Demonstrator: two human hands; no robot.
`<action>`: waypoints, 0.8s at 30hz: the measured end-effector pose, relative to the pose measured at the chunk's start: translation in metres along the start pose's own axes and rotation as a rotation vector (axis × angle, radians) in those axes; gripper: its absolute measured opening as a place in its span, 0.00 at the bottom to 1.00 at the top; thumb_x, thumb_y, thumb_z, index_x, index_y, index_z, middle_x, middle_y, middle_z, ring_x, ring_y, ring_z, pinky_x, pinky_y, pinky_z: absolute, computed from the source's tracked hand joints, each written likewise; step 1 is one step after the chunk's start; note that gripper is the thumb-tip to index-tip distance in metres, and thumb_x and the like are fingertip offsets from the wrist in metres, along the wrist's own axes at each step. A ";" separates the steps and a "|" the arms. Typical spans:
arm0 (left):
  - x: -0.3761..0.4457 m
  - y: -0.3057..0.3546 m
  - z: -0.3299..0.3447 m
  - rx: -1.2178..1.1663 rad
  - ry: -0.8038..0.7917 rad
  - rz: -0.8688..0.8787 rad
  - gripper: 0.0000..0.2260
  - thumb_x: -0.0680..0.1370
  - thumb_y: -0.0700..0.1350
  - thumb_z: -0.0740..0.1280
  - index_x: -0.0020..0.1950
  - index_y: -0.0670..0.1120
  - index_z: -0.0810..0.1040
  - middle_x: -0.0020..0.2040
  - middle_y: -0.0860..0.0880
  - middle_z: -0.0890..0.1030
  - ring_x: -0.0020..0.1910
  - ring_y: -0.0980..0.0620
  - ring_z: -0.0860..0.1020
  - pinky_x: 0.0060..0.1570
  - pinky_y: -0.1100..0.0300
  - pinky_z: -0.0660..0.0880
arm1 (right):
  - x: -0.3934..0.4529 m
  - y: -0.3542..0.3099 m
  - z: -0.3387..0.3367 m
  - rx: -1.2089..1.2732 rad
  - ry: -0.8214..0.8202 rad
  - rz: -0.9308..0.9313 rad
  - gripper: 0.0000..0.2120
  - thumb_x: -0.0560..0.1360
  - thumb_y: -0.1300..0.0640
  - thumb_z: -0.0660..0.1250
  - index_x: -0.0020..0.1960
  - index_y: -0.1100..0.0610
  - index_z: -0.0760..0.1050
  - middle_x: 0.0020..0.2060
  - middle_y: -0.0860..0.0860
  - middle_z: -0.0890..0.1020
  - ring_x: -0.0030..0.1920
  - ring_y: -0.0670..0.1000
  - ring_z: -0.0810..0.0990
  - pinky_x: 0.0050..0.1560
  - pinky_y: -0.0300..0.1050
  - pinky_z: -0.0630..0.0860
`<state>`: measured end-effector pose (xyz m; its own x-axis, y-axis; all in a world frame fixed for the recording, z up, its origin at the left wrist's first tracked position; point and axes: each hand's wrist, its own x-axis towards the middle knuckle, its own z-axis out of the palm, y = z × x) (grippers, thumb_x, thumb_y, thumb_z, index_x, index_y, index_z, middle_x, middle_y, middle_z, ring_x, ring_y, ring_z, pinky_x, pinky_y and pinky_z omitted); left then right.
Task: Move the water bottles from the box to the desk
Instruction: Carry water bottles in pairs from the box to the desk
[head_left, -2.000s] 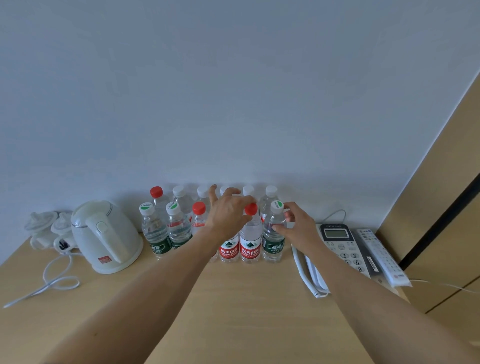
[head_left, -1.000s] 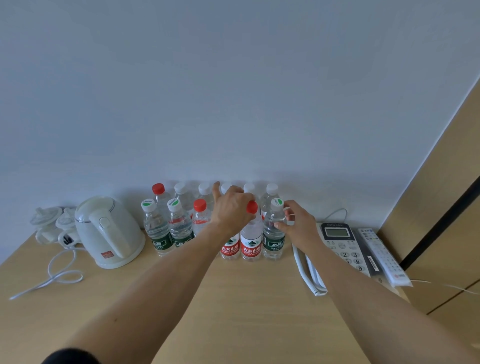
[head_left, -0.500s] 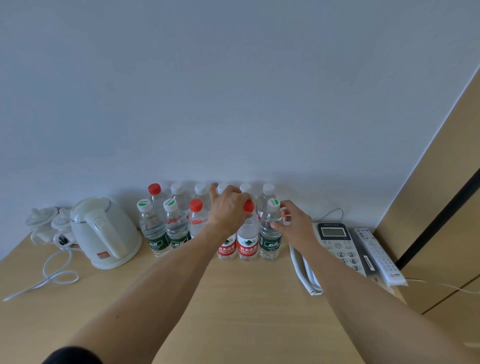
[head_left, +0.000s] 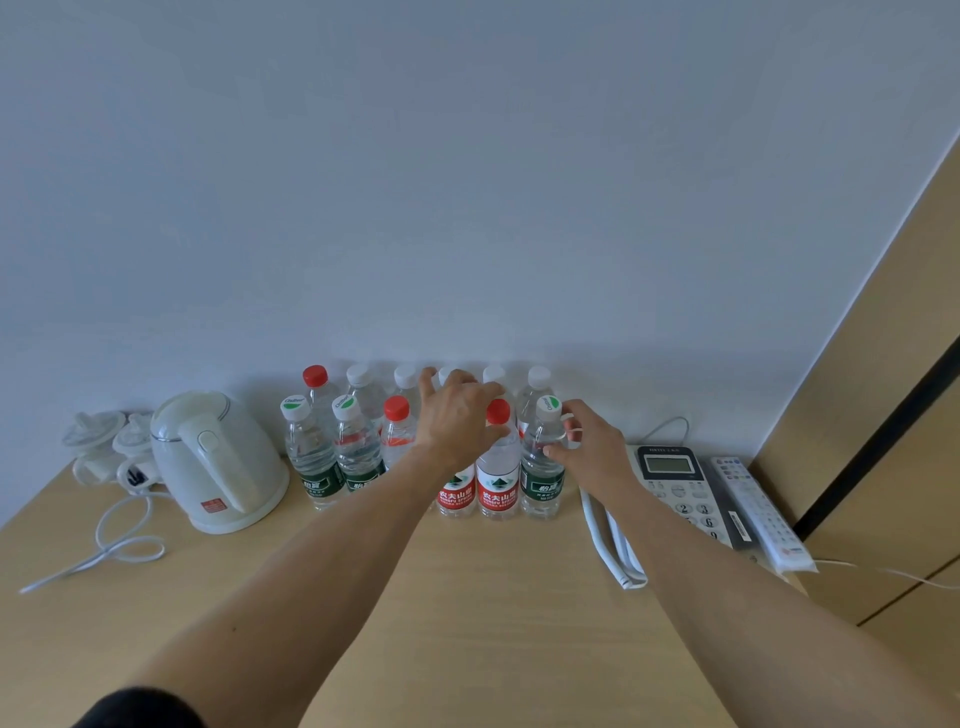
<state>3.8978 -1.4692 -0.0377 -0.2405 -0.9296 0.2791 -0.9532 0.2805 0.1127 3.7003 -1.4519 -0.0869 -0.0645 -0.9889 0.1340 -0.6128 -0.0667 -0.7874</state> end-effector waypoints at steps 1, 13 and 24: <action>0.000 -0.002 -0.002 -0.009 0.009 -0.005 0.22 0.76 0.60 0.70 0.69 0.55 0.76 0.58 0.52 0.83 0.69 0.51 0.71 0.72 0.40 0.51 | 0.000 -0.001 -0.001 -0.004 -0.009 0.001 0.23 0.69 0.60 0.77 0.61 0.51 0.74 0.49 0.47 0.81 0.52 0.50 0.79 0.51 0.43 0.74; 0.017 -0.025 -0.045 0.060 -0.043 -0.068 0.21 0.82 0.59 0.61 0.73 0.53 0.73 0.65 0.49 0.79 0.65 0.46 0.75 0.67 0.47 0.67 | 0.015 -0.039 -0.023 -0.153 0.049 -0.056 0.22 0.76 0.43 0.68 0.66 0.49 0.71 0.54 0.53 0.79 0.55 0.54 0.77 0.56 0.51 0.76; 0.038 0.006 -0.068 0.127 -0.121 -0.163 0.21 0.83 0.56 0.52 0.72 0.51 0.73 0.65 0.46 0.78 0.64 0.44 0.74 0.62 0.47 0.67 | 0.027 -0.065 -0.052 -0.331 -0.010 -0.075 0.22 0.82 0.44 0.56 0.73 0.50 0.67 0.65 0.56 0.77 0.64 0.58 0.74 0.60 0.50 0.71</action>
<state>3.8956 -1.4862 0.0388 -0.0940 -0.9842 0.1500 -0.9948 0.0987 0.0240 3.6971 -1.4677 -0.0006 -0.0025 -0.9842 0.1769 -0.8382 -0.0944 -0.5371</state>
